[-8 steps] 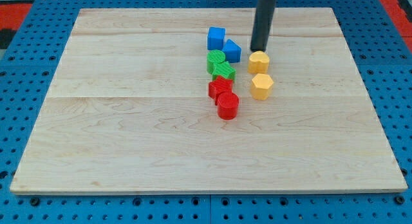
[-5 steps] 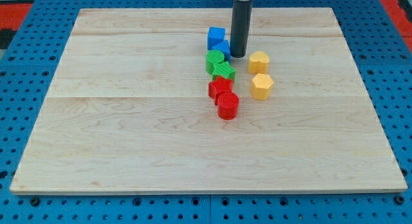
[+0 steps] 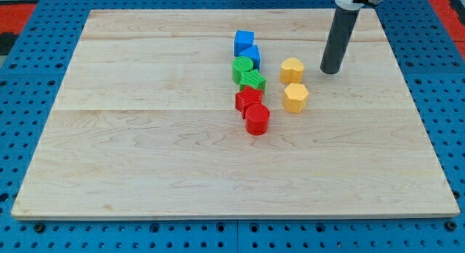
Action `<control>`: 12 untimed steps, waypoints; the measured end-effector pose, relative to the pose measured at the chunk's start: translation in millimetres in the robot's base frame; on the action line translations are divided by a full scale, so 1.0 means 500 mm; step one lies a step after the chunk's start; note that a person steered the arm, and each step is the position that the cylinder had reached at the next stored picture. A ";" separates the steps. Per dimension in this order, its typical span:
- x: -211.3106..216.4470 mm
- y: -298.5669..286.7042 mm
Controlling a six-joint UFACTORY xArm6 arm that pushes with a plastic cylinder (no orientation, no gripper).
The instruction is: Push the yellow heart to yellow hexagon
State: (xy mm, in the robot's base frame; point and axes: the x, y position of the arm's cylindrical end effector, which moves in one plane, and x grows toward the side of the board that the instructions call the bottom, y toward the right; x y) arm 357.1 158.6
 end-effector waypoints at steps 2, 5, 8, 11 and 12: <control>-0.079 -0.004; -0.045 -0.106; -0.041 -0.165; 0.032 -0.139; 0.047 -0.109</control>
State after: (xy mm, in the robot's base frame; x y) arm 380.6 104.3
